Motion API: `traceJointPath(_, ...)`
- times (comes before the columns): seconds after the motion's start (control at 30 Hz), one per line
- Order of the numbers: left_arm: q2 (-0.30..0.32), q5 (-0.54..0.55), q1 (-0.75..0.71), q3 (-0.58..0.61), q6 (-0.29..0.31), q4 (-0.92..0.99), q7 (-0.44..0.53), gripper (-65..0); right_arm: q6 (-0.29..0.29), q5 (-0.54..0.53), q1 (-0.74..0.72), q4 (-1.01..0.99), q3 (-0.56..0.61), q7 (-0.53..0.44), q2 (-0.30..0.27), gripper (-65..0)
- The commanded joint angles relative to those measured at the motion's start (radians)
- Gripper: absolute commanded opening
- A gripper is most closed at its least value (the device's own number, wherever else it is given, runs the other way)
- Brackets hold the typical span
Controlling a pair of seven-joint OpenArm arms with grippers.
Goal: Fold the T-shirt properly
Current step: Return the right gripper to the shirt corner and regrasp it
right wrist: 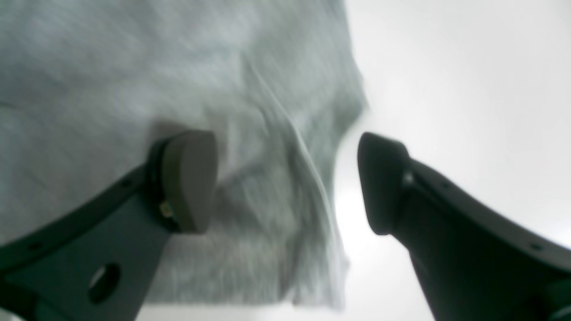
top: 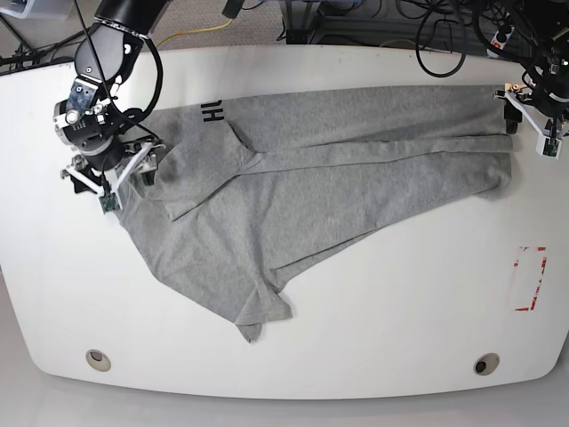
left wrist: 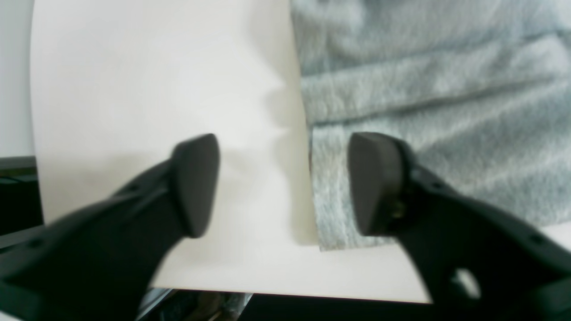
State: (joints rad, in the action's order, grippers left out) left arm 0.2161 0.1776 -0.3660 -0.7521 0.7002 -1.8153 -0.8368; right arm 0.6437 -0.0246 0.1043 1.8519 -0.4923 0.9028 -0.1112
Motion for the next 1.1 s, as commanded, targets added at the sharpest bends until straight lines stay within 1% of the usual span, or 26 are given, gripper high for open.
traceJointPath(0.0,0.013,0.013,0.008,-0.005,-0.002,0.01,0.023,-16.1,0.003,-0.034,0.024,0.022,-0.047,-0.02,-0.002,-18.9)
traceJointPath(0.13,0.01,0.012,0.009,-0.01,-0.002,0.045,0.026,-16.0,0.005,-0.088,0.064,-0.031,-0.124,-0.021,-0.015,-18.9)
traceJointPath(0.37,0.012,0.01,0.014,-0.005,-0.002,0.09,0.029,-17.1,0.005,-0.163,0.062,-0.185,-0.219,-0.024,-0.066,-19.5)
traceJointPath(0.43,0.012,0.01,0.014,-0.005,-0.002,0.091,0.029,-17.2,0.008,-0.189,0.062,-0.215,-0.228,-0.024,-0.08,-19.5)
traceJointPath(0.5,0.01,0.01,0.014,-0.005,-0.002,0.091,0.029,-17.2,0.024,-0.209,0.064,-0.246,-0.23,-0.024,-0.089,-19.7)
traceJointPath(0.57,0.01,0.01,0.014,-0.004,-0.002,0.098,0.029,-17.2,0.034,-0.211,0.062,-0.277,-0.234,-0.024,-0.087,-19.7)
traceJointPath(0.7,0.012,0.01,0.014,0.024,-0.002,0.145,0.03,-17.5,0.034,-0.219,0.065,-0.301,-0.234,-0.024,-0.081,-20.3)
traceJointPath(0.73,0.012,0.01,0.014,0.026,-0.002,0.151,0.03,-18.5,0.034,-0.219,0.067,-0.301,-0.234,-0.024,-0.08,-21.9)
traceJointPath(0.77,0.012,0.01,0.014,0.032,-0.002,0.157,0.03,-21.4,0.034,-0.219,0.068,-0.3,-0.234,-0.024,-0.078,-25.2)
traceJointPath(0.8,0.012,0.01,0.014,0.033,-0.002,0.159,0.03,-25.7,0.034,-0.219,0.068,-0.3,-0.234,-0.024,-0.077,-30.1)
traceJointPath(0.87,0.012,0.009,0.014,0.041,-0.002,0.16,0.03,-36.4,0.034,-0.219,0.068,-0.3,-0.234,-0.024,-0.077,-41.5)
traceJointPath(0.9,0.012,0.009,0.014,0.052,-0.002,0.16,0.03,-44.0,0.034,-0.219,0.068,-0.3,-0.233,-0.024,-0.077,-50.3)
traceJointPath(0.97,0.012,0.009,0.011,0.062,-0.002,0.16,0.03,-51.9,0.034,-0.219,0.073,-0.298,-0.233,-0.024,-0.064,-60.7)
traceJointPath(1.0,0.012,0.009,0.009,0.062,-0.002,0.16,0.03,-54.7,0.034,-0.217,0.079,-0.295,-0.233,-0.024,-0.06,-64.7)
traceJointPath(1.03,0.012,0.009,0.008,0.061,-0.002,0.16,0.03,-56.7,0.034,-0.217,0.087,-0.281,-0.233,-0.024,-0.057,-65.0)
traceJointPath(1.07,0.012,0.009,0.006,0.061,-0.002,0.16,0.03,-56.9,0.034,-0.217,0.093,-0.271,-0.233,-0.024,-0.055,-65.0)
